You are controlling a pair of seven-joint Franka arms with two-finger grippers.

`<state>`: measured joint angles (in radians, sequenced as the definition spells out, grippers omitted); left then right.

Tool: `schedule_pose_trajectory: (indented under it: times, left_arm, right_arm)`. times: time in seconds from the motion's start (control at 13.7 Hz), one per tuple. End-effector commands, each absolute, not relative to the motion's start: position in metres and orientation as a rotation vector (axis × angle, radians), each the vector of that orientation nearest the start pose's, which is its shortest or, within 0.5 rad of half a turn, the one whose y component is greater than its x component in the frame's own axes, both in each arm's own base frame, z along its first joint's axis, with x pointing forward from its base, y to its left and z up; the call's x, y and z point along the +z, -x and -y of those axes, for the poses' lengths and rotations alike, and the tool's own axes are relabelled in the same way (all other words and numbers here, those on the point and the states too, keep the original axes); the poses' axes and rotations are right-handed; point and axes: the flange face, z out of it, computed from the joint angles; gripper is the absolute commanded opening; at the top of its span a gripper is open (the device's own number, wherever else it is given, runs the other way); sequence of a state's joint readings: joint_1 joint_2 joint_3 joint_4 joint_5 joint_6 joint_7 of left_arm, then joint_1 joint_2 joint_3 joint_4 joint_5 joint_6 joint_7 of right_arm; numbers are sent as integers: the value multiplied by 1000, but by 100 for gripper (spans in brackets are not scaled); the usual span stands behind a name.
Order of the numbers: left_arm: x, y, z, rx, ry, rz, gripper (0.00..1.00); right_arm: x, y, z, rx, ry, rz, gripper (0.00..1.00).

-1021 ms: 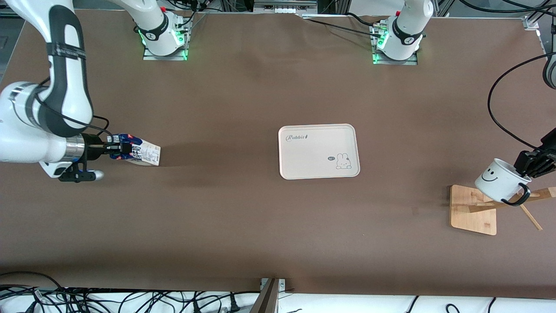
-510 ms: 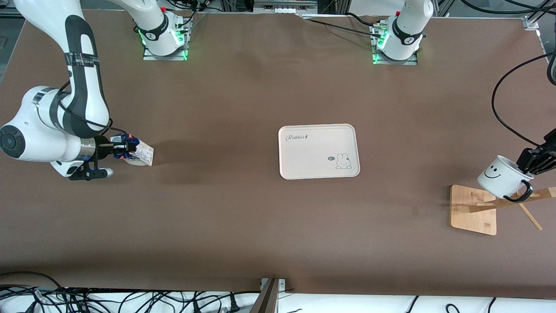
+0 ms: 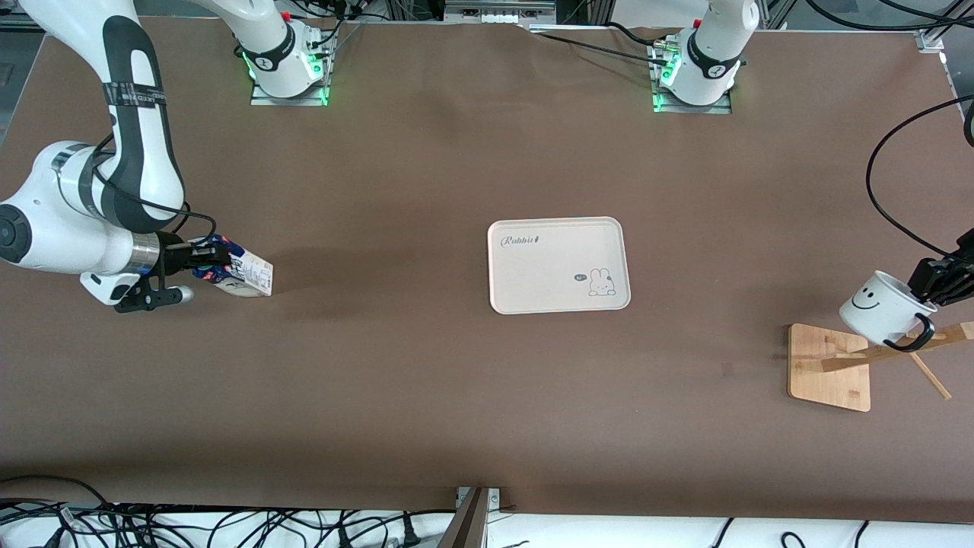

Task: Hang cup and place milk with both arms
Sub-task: 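Set the carton on the table and open the right gripper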

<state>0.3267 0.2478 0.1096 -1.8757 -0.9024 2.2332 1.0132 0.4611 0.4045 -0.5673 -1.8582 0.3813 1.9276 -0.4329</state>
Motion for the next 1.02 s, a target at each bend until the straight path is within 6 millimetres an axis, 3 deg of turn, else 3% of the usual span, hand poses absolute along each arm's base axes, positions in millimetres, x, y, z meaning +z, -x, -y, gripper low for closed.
schedule_pose_trajectory:
  times: [0.0, 0.22, 0.44, 0.58, 0.66, 0.95]
  left_arm:
    - [412, -594, -245, -1051, 3433, -179, 99]
    - [415, -594, -240, -1048, 3441, -225, 100]
    - [431, -594, -229, -916, 3449, -317, 100]
    - [437, -588, -215, -722, 3581, -133, 100]
    - [443, -588, -213, -627, 3600, -70, 100]
    - [469, -583, -199, -447, 3532, -89, 100]
  right_arm:
    - [307, -600, 29, 262, 2908, 263, 96]
    - [310, -600, 29, 269, 2902, 261, 100]
    - [335, -608, 24, 255, 2896, 254, 100]
    - [373, -617, 16, 302, 2903, 179, 100]
    - [401, -622, 9, 348, 2934, 162, 100]
    - [510, -627, 2, 430, 3112, 284, 100]
